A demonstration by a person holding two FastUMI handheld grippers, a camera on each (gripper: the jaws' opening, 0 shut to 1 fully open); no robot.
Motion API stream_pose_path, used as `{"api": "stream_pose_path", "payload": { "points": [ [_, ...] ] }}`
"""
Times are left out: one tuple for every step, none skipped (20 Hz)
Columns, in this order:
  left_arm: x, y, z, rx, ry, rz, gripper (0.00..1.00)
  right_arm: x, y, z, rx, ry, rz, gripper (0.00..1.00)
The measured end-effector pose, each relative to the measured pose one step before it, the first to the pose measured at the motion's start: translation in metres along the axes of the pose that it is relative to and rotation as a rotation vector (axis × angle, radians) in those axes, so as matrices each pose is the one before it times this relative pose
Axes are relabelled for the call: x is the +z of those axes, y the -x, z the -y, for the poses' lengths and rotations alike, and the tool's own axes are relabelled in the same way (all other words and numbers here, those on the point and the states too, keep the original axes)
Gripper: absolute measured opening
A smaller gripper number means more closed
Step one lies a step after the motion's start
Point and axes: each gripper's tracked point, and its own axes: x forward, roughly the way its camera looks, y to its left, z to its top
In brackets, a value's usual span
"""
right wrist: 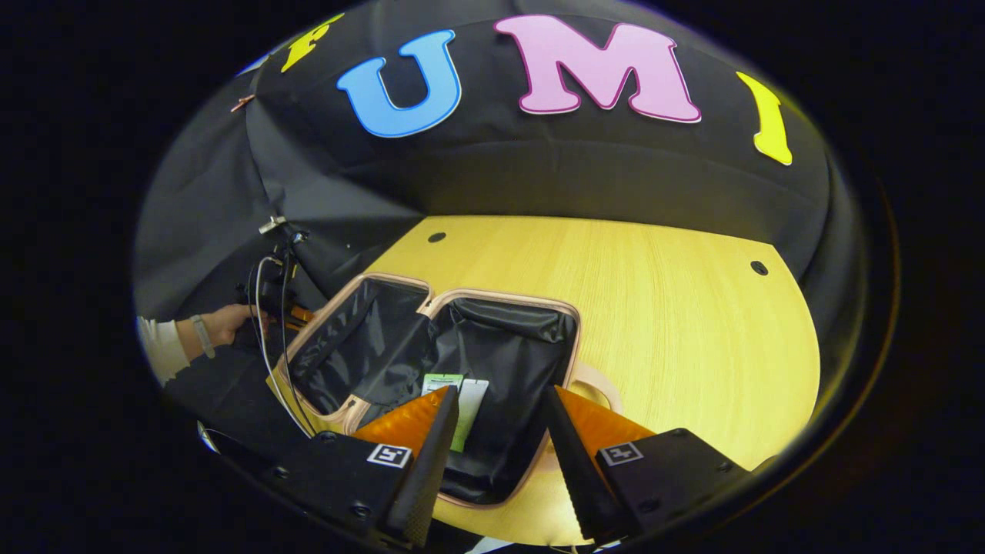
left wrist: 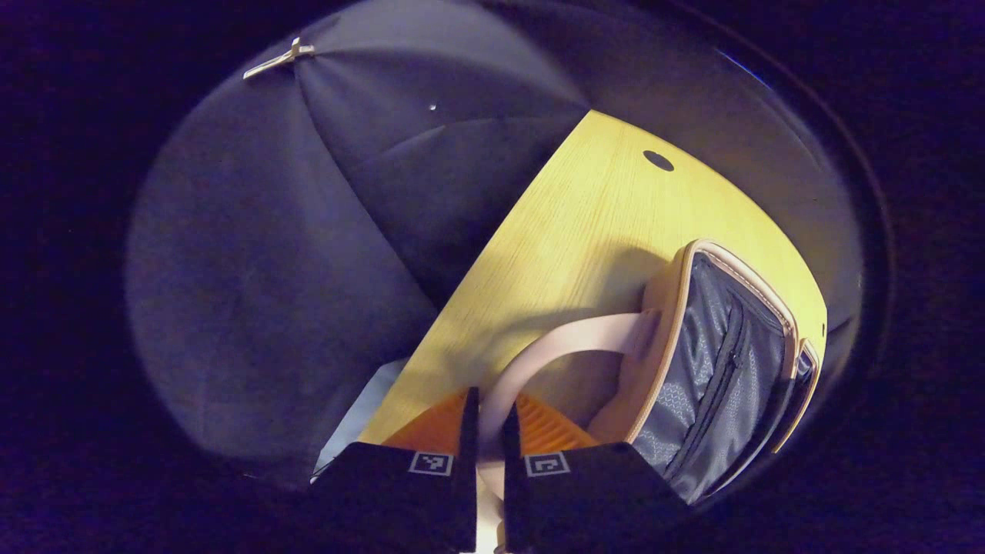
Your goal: First open the suitcase, pack the skin care products into it, and then close the suitcase.
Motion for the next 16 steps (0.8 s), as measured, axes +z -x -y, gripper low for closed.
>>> {"api": "stream_pose_path", "payload": {
  "points": [
    [0.00739, 0.00808, 0.00355, -0.02296, -0.01489, 0.03122, 0.17, 0.00147, 0.00234, -0.00085, 0.00330, -0.00006, 0.01366, 0.73],
    [0.00489, 0.01011, 0.00916, -0.03677, -0.01136, 0.02230, 0.15, 0.00239, 0.00209, 0.00111, 0.00477, 0.00302, 0.01140, 0.73],
    [0.00298, 0.01490, 0.00729, -0.02608, -0.01175, 0.02070, 0.13, 0.00186, 0.00421, 0.00091, 0.00904, 0.00230, 0.00816, 0.73],
    [0.00621, 0.01396, 0.00638, -0.01386, -0.01729, 0.02939, 0.11, 0.00256, 0.00225, -0.00101, 0.00950, 0.00411, 0.00905, 0.73],
    [0.00806, 0.01511, 0.00817, -0.01715, -0.02271, 0.03035, 0.09, 0.00420, 0.00221, -0.00250, 0.00825, 0.00397, 0.01108, 0.73],
    [0.01022, 0.01709, 0.00940, -0.00872, -0.01407, 0.03815, 0.08, 0.00351, 0.00220, -0.00216, 0.01142, 0.00607, 0.01017, 0.73],
    [0.00785, 0.01778, 0.00576, -0.01659, -0.01596, 0.03019, 0.08, 0.00437, 0.00366, -0.00057, 0.01098, 0.00530, 0.01373, 0.73],
    [0.01094, 0.01920, 0.00710, -0.01120, -0.01516, 0.03898, 0.08, 0.00423, 0.00317, 0.00049, 0.01323, 0.00515, 0.01300, 0.73],
    [0.01221, 0.02389, 0.01388, -0.02376, -0.01043, 0.03782, 0.08, 0.00276, 0.00210, 0.00105, 0.01308, 0.00366, 0.01245, 0.73],
    [0.01411, 0.02172, 0.02183, -0.03399, -0.01034, 0.04230, 0.07, 0.00341, 0.00372, 0.00124, 0.01227, 0.00107, 0.01324, 0.73],
    [0.01318, 0.01838, 0.02570, -0.03582, -0.00696, 0.03905, 0.07, 0.00389, 0.00435, 0.00162, 0.00992, -0.00215, 0.01324, 0.73],
    [0.01214, 0.01710, 0.02953, -0.04946, -0.01036, 0.03702, 0.07, 0.00474, 0.00553, 0.00183, 0.01052, -0.00448, 0.01339, 0.73],
    [0.00947, 0.01246, 0.02933, -0.03981, -0.01311, 0.02841, 0.07, 0.00412, 0.00567, 0.00213, 0.00877, -0.00592, 0.01374, 0.73],
    [0.00915, 0.00772, 0.03391, -0.04308, -0.02039, 0.02499, 0.07, 0.00410, 0.00693, 0.00287, 0.00873, -0.00371, 0.01364, 0.73],
    [0.00314, 0.00288, 0.03280, -0.03213, -0.02785, 0.00725, 0.07, 0.00362, 0.01053, 0.00480, 0.00388, 0.00173, 0.01254, 0.73],
    [-0.00043, 0.00398, 0.02951, -0.02681, -0.03805, 0.00268, 0.07, 0.00422, 0.01010, 0.00567, 0.00154, 0.00526, 0.01225, 0.73]
  ]
}}
